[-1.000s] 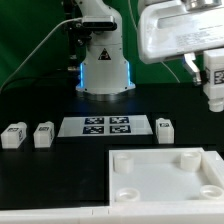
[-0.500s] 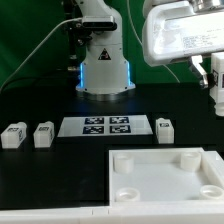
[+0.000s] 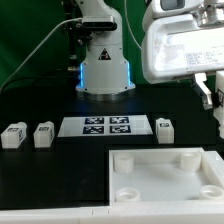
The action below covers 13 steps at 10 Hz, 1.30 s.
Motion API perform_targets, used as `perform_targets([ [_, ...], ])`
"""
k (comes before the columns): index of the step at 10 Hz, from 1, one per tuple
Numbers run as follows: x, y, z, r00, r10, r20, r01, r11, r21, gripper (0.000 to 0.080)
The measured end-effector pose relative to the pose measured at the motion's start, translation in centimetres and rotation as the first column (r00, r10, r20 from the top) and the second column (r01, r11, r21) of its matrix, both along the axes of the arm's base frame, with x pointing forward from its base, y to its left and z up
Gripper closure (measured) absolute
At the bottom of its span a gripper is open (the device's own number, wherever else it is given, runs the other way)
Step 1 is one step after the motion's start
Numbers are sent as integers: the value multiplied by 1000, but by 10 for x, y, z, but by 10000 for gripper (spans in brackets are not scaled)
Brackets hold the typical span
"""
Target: Assemble one leg
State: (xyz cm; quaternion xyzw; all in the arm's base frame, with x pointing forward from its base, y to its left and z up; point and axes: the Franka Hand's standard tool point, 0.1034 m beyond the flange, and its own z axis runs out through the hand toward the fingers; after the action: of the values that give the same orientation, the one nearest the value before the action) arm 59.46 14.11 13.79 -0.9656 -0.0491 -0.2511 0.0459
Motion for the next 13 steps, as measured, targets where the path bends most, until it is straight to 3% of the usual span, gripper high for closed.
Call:
perform_targets([
  [3, 35, -23, -20, 999, 22, 29, -21, 999, -47, 509],
  [4, 42, -27, -21, 999, 24, 36, -22, 998, -53, 509],
  [13, 22, -30, -67, 999, 30, -10, -31, 997, -68, 509],
])
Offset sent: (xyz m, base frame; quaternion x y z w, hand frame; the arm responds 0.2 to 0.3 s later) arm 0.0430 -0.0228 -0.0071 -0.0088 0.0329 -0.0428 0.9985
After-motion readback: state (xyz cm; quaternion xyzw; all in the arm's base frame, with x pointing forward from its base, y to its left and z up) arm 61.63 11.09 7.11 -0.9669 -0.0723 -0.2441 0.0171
